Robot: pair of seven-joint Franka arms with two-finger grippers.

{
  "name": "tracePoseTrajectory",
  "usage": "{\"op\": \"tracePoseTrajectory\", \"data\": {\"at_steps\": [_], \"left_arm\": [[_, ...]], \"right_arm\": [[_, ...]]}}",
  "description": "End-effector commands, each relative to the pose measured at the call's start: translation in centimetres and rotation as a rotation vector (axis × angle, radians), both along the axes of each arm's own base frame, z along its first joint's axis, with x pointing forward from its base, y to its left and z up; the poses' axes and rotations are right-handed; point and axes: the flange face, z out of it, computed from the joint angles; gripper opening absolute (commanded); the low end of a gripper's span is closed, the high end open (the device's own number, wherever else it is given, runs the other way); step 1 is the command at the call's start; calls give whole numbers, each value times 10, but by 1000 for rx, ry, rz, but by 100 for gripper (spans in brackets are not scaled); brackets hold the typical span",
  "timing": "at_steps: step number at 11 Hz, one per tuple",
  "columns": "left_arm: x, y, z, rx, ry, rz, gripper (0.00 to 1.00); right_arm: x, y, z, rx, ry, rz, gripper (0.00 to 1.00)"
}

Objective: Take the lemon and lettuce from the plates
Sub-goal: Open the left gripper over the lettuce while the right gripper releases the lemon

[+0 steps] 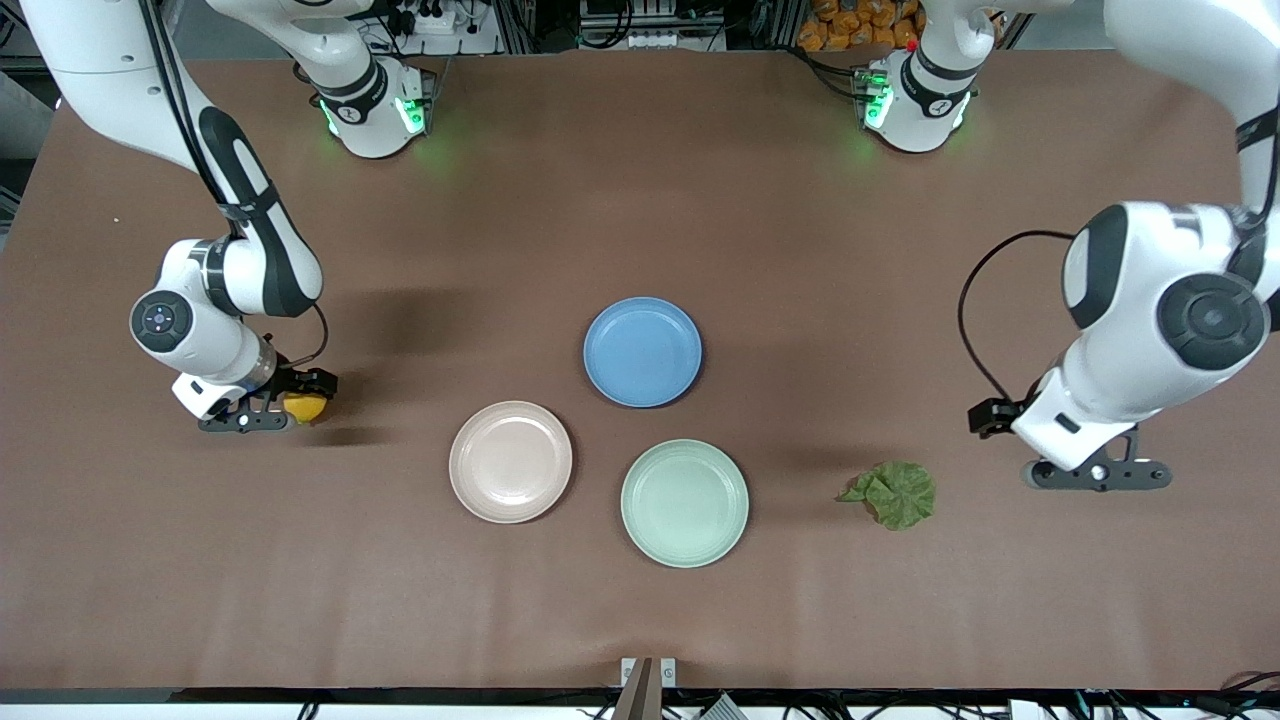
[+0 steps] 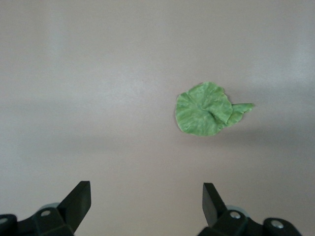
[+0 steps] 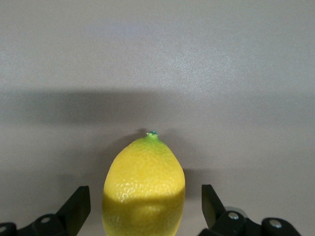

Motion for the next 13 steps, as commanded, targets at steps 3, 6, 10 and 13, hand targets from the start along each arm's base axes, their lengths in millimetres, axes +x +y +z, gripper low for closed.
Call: {"op": "tracePoseTrajectory", "data": {"at_steps": [3, 6, 10, 13], "left_arm": [[-27, 24, 72, 2, -14, -52, 100], [-40, 22, 101, -1, -32, -53, 100], [-47, 26, 112, -24, -26, -45, 100], [-53, 31, 126, -21, -31, -89, 100]], "right_arm": [[36, -3, 47, -3, 92, -12, 100], [49, 3, 77, -2, 121, -7, 100], [77, 31, 166, 79, 164, -19, 100], [74, 38, 252, 88, 168, -8, 100]]}}
